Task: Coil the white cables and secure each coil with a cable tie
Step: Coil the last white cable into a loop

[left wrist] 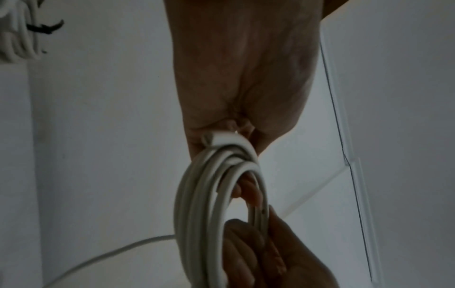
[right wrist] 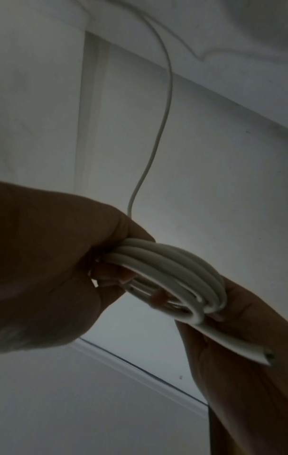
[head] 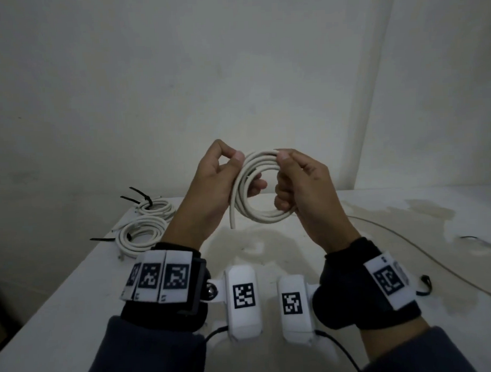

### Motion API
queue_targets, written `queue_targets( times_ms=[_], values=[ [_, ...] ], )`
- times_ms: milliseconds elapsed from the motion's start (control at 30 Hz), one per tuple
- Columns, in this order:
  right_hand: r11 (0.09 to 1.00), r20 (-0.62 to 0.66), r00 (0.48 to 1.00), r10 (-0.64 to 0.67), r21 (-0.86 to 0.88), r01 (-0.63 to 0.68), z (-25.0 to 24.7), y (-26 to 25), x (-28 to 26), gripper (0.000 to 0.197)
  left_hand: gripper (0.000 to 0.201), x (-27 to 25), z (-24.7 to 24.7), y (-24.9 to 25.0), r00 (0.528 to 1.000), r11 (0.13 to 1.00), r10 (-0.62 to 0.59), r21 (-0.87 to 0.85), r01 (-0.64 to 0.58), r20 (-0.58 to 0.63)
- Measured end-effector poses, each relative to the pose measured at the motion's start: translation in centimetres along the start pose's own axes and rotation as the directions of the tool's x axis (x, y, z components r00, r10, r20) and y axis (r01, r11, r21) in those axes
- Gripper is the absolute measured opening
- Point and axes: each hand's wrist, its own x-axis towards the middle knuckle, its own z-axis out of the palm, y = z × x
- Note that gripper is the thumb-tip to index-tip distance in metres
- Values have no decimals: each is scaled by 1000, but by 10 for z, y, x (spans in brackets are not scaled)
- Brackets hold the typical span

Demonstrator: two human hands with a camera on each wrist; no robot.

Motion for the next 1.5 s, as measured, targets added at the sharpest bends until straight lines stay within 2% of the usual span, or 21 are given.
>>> queue_targets(
  times_ms=[100,233,367,433,533,633,700,767,833,900,1000,1033,1133,1167,1200,1267,1300,1333,1400,1433,1500],
  values=[
    [999,-27,999,-26,-40,25,0,-2,1,25,14,-1,2,0,1000,999,-6,-52,7,15],
    [995,-44,998,-42,-93,37,-2,-5,0,23,19,-5,7,6,993,995,-70,-61,77,98],
    [985,-8,999,-54,-166,51,8,-3,-5,21,31,-4,9,8,993,960,-27,279,-7,117],
    [996,17,1000,-2,-84,3,12,-3,-5,5,31,-4,3,12,992,935,-19,353,-28,128],
    [996,113,990,89,-23,-87,9,-2,-2,24,30,-4,-7,15,982,917,4,390,-78,187],
    [987,226,970,94,-152,-60,4,-3,-1,26,31,-1,-14,13,968,847,62,501,-179,241],
    [950,223,970,100,-311,-26,-1,-5,0,24,33,-1,-17,12,961,787,86,574,-227,262],
    [840,217,975,47,-537,79,-11,-11,1,24,36,-1,-21,14,964,759,78,611,-223,254],
    [666,221,975,7,-729,160,-20,-17,3,21,37,-2,-24,14,970,743,55,640,-197,235],
    [503,147,989,-34,-852,144,-24,-21,2,20,32,-1,-25,13,974,744,11,649,-158,225],
    [263,85,992,-91,-959,106,-21,-28,-1,32,23,-1,-23,11,975,737,5,658,-154,222],
    [228,101,992,-72,-967,115,-20,-29,-2,32,21,-2,-22,11,975,726,21,666,-168,222],
    [300,119,985,124,-951,77,-19,-34,-6,23,17,-3,-21,12,975,714,78,671,-199,206],
    [275,119,980,160,-959,72,-18,-36,-7,23,18,-2,-20,12,975,704,97,678,-211,202],
    [206,121,980,157,-975,87,-18,-36,-7,24,18,-2,-19,12,973,690,114,689,-223,201],
    [66,151,988,39,-987,148,-18,-36,-6,26,18,-1,-19,13,972,690,147,685,-234,183],
    [80,167,986,-22,-982,168,-17,-36,-5,25,16,0,-20,14,972,712,169,661,-235,163],
    [181,177,981,-75,-965,188,-17,-36,-4,22,13,0,-21,15,971,735,198,634,-240,137],
    [512,170,969,-178,-825,239,-19,-31,-1,15,13,0,-21,19,963,776,257,576,-256,81],
    [631,160,965,-206,-732,256,-19,-27,1,17,15,1,-19,20,957,800,287,537,-266,47],
    [802,134,969,-209,-543,248,-14,-16,3,18,16,1,-11,19,940,837,340,468,-285,-37]
  ],
)
